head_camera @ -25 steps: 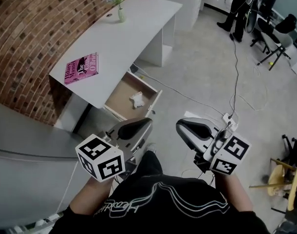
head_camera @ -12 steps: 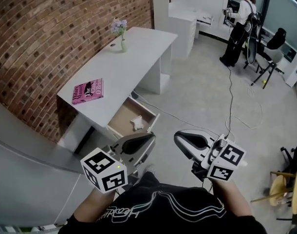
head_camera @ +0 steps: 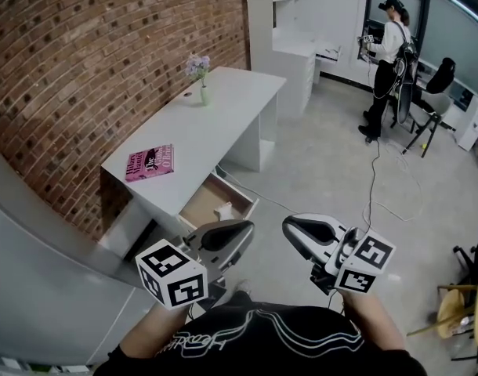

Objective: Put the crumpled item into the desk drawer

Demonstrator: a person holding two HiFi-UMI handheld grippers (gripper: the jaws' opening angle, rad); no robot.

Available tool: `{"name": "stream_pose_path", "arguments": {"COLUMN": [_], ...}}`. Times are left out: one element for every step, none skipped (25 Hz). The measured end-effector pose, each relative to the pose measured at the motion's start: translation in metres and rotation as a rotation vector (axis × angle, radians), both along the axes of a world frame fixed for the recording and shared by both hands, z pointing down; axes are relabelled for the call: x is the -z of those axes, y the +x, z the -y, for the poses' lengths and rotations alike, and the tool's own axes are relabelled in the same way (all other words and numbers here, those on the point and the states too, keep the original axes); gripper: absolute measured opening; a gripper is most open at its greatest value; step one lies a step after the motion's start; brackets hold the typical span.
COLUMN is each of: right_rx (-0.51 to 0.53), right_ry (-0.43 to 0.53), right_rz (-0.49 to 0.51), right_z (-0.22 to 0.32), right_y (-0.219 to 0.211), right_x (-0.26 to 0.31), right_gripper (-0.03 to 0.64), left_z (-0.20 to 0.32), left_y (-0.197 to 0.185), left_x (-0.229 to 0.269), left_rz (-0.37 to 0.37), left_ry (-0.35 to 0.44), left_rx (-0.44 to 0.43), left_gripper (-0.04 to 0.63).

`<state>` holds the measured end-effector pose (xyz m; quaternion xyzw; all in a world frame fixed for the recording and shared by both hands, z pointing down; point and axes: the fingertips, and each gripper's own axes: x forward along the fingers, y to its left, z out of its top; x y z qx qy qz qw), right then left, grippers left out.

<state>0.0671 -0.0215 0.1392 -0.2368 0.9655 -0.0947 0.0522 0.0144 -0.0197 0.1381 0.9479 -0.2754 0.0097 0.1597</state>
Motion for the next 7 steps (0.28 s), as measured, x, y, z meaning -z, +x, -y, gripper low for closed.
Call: {"name": "stream_pose_path", "arguments": {"right_rx": [0.000, -0.001, -0.001, 0.000, 0.001, 0.001, 0.002], "right_ry": [0.002, 0.000, -0.003, -0.007, -0.010, -0.013, -0.015], "right_rz": [-0.003, -0.005, -0.006, -0.006, -0.006, -0.006, -0.005], "right_z": [-0.001, -0.001, 0.000, 0.002, 0.004, 0.006, 0.008], "right_y": [0.000, 0.001, 0.002, 0.002, 0.003, 0.003, 0.003], "right_x": [0.005, 0.011, 0.018, 0.026, 0.034, 0.041, 0.048], "right_gripper": [0.049, 0.049, 0.049, 0.049, 0.049, 0.049, 0.049], "left_z": [-0.001, 0.000, 0.001, 0.002, 0.004, 0.006, 0.008], "left_y": [0.001, 0.002, 0.003, 0.004, 0.004, 0.004, 0.005], "left_x": [0.006, 0.012, 0.020, 0.029, 0.036, 0.044, 0.051], "left_rz": [-0.004, -0.009, -0.014, -0.017, -0.020, -0.021, -0.023], "left_ry": [0.000, 0.000, 0.000, -0.001, -0.001, -0.001, 0.000], "left_rx": [-0.004, -0.006, -0.006, -0.005, -0.004, -0.003, -0.003], "left_gripper": [0.021, 0.021, 0.021, 0.021, 0.021, 0.021, 0.021]}}
